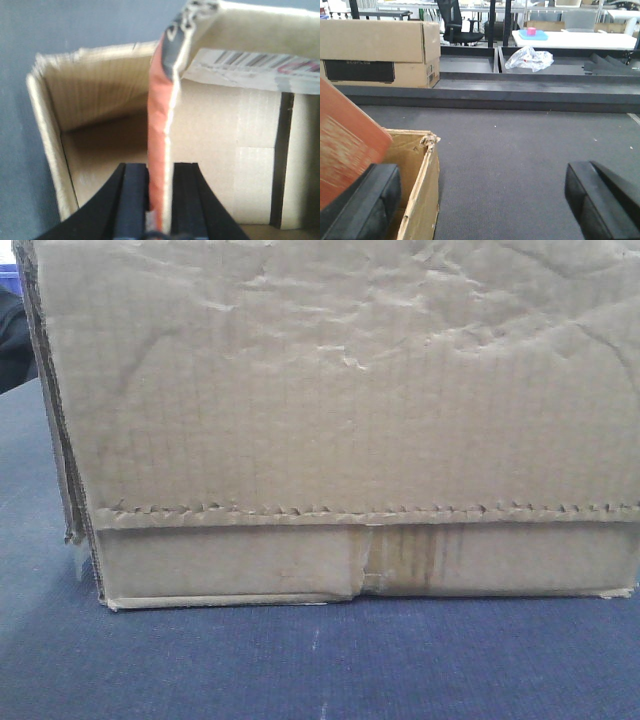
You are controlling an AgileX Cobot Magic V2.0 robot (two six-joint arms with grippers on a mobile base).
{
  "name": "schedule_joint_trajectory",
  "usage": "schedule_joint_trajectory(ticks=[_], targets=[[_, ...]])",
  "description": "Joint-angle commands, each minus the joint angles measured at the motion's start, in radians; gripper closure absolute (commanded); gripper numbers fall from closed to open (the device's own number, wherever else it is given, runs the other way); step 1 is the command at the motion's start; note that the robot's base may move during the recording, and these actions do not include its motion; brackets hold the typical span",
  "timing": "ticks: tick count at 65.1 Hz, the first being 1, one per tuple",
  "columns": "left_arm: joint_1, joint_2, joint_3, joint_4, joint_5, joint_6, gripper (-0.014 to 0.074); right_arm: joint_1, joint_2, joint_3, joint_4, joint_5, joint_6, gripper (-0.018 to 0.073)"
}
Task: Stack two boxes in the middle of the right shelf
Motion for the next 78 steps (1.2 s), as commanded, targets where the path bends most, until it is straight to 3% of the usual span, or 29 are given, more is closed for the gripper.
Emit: schedule_joint_trajectory(ticks=[1,20,25,32,45,58,65,72,78], targets=[[-0.004,0.033,-0.009,-0.007,-0.024,-0.022,0.0708,0.003,0.005,-0.006,-0.003,-0.005,0.000,-0.0010],[-0.006,0.079,-0.009,-0.007,0.010,-0.022,0.0703,0.003,0.005,-0.006,-0.003,-0.005,0.000,-0.0010],[-0.006,0.079,-0.009,-0.007,0.010,-0.022,0.0649,0.003,0.005,-0.006,-0.003,-0.005,0.000,-0.0010],[-0.006,0.077,-0.009,-0.007,0.010,-0.022,0.0463,0.003,0.005,-0.006,-0.003,-0.005,0.000,-0.0010],[-0.006,0.074,-0.032,-0.010,0.010,-0.022,-0.0028,0.003,0.005,-0.006,-0.003,-0.005,0.000,-0.0010],[-0.006,0.033,-0.121,-0.006,0.043,-0.022,0.0106,0.003,0.005,-0.006,-0.003,0.001,0.000,-0.0010],[-0.006,-0.006,-0.152,0.045,0.061,-0.015,0.0108,0.003,0.005,-0.006,-0.003,0.030,0.000,-0.0010],[0.011,-0.050,-0.154,0.162,0.061,0.000,0.0108,0.003,0.005,-0.030,-0.003,0.070,0.000,-0.0010],[0.054,-0.087,-0.134,0.142,0.061,0.073,0.0108,0.003,0.009,-0.072,-0.003,0.096,0.000,-0.0010]])
